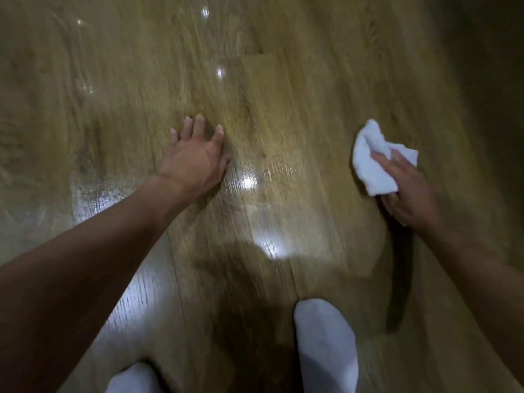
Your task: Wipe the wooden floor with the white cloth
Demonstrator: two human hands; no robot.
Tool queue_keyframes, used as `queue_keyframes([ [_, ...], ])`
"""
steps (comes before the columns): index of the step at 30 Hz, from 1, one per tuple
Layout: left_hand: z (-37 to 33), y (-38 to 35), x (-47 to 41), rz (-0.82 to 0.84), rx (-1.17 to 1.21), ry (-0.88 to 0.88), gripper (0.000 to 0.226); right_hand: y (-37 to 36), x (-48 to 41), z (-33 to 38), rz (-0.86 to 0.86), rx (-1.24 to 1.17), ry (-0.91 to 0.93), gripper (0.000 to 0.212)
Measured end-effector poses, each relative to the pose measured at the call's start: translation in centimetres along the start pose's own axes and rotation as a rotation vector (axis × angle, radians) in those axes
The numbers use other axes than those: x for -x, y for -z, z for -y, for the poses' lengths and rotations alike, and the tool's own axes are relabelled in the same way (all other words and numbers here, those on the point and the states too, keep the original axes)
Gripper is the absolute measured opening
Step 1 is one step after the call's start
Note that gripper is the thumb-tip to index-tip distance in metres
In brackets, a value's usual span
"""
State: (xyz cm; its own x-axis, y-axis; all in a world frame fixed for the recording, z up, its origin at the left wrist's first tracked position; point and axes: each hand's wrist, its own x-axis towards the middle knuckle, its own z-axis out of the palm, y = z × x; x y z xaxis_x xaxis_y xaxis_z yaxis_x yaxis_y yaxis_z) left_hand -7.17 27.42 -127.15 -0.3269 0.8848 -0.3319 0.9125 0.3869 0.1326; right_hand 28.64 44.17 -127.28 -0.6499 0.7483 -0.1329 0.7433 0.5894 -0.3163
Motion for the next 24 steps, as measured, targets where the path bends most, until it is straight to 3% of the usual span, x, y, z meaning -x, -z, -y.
queue_keyframes([
  [2,-0.5,-0.1,0.0,-0.001,0.000,0.018,0.062,-0.7,-2.7,1.3,-0.078,0.033,-0.135,0.064],
  [4,-0.9,0.0,0.1,-0.007,0.002,0.037,0.062,-2.1,-4.2,4.5,-0.119,-0.005,-0.148,0.061],
  [8,-0.9,0.1,0.1,-0.021,0.023,0.032,0.062,-4.6,1.2,8.2,0.021,-0.048,0.155,0.059],
  [11,-0.3,0.1,0.1,-0.019,0.023,0.011,0.063,-3.3,6.3,5.1,0.135,-0.034,0.291,0.055],
  [15,-0.5,0.0,0.1,-0.031,-0.017,0.011,0.065,-1.7,3.0,3.6,-0.005,-0.062,0.055,0.056],
  [19,-0.8,0.2,0.6,-0.058,0.014,0.013,0.061,-4.2,-0.8,12.1,-0.055,-0.261,-0.140,0.047],
  [21,-0.3,0.4,0.8,-0.071,0.056,-0.024,0.057,-5.6,2.4,14.5,0.083,-0.148,0.143,0.052],
  [24,1.5,0.2,2.2,-0.074,0.077,-0.043,0.049,-4.7,6.9,11.6,0.228,-0.075,0.489,0.056],
])
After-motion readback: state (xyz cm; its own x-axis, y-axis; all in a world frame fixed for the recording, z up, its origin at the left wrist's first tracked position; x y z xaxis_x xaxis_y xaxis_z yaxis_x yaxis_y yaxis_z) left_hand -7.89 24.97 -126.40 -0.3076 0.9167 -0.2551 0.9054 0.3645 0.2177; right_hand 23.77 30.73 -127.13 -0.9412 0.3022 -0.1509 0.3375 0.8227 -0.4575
